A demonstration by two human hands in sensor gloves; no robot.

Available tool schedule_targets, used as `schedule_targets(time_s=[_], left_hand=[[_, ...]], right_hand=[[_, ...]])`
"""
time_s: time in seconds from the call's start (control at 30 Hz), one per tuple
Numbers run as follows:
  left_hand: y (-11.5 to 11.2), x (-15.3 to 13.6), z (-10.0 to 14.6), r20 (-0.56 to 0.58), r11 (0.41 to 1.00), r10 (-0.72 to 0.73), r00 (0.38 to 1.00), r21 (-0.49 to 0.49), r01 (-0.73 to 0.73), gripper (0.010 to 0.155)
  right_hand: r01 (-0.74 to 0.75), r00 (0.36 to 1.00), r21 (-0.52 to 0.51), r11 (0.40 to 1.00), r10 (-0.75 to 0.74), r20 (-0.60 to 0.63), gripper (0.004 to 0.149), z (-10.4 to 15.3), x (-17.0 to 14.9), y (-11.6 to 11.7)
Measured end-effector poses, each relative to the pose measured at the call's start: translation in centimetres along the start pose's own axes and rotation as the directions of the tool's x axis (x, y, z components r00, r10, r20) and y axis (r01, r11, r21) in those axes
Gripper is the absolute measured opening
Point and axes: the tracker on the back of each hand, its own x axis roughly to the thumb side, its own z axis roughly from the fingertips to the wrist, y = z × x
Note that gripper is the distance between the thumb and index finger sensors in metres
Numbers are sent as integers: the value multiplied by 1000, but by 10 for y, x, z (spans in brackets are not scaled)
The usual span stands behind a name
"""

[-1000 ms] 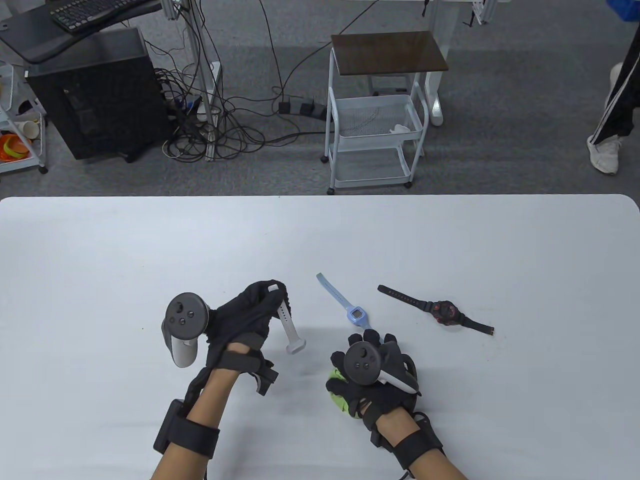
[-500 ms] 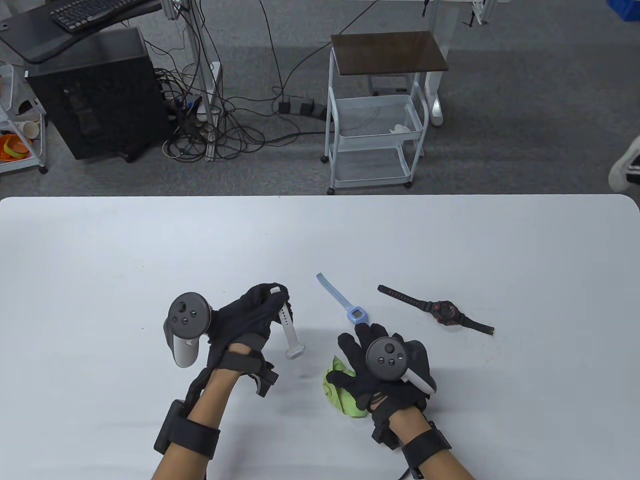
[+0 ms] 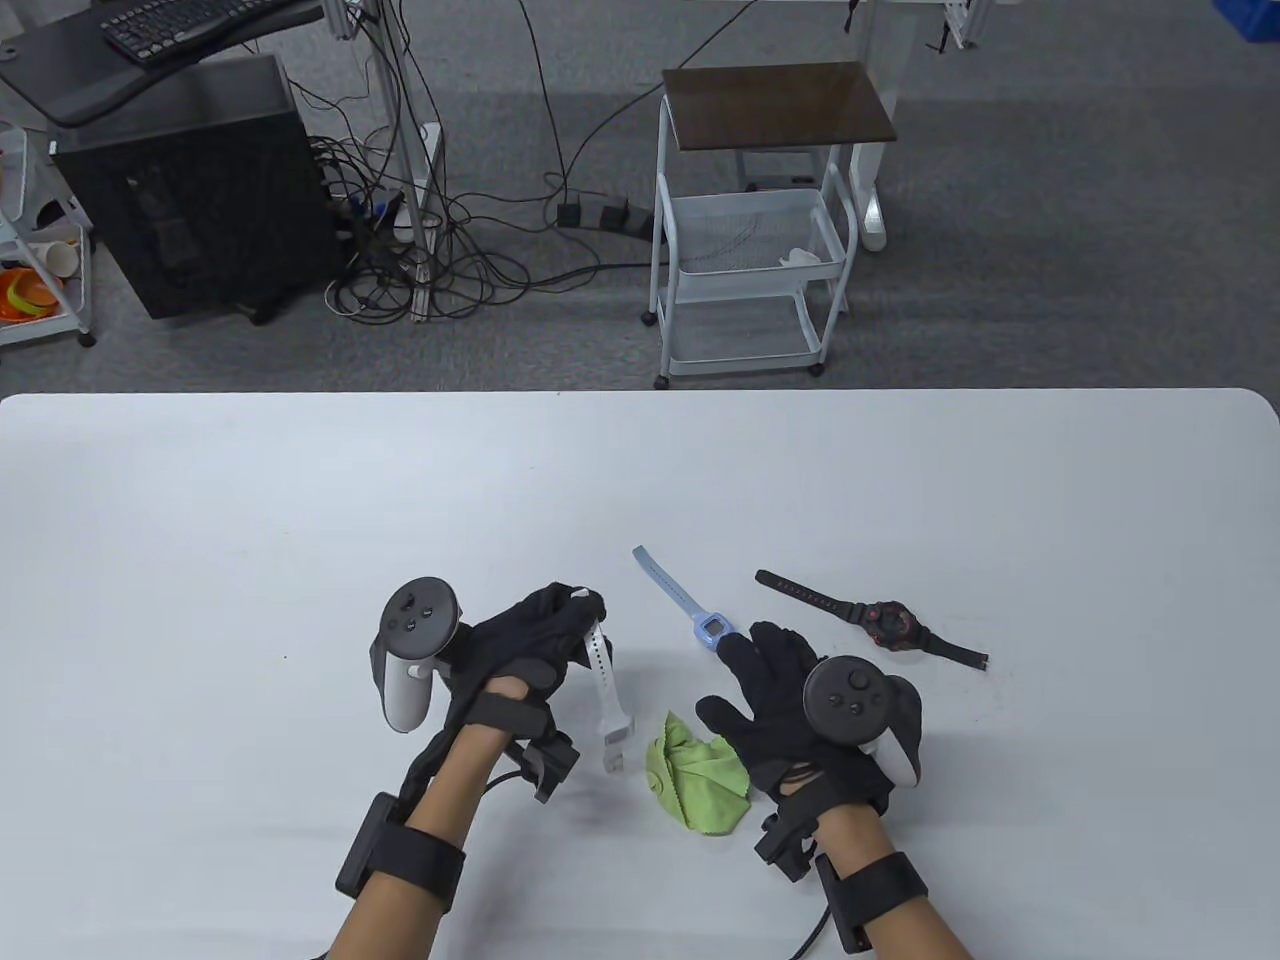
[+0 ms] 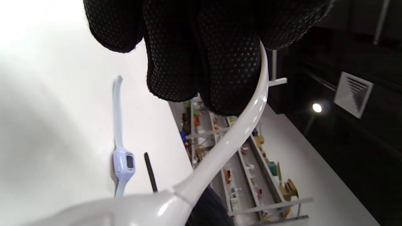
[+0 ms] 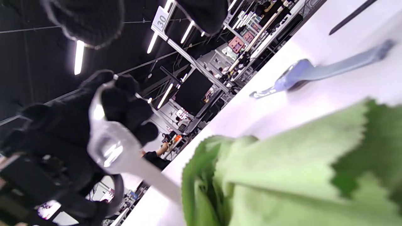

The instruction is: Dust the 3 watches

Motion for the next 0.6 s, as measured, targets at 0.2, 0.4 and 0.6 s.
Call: schedule_targets(time_s=[0.2, 0.4, 0.6], left_hand=[[21, -23, -30, -86, 997, -10, 996, 70, 16, 45], [40, -29, -52, -158, 993, -66, 985, 83, 80, 45], [47, -37, -65, -221, 986, -130, 967, 78, 150, 45]], right_hand=[[26, 1000, -8, 1000, -26, -7, 88, -1, -3, -2], [59, 998, -24, 998, -60, -20, 87, -1, -6, -6], [73, 997, -28, 997, -74, -25, 87, -2, -7, -5]])
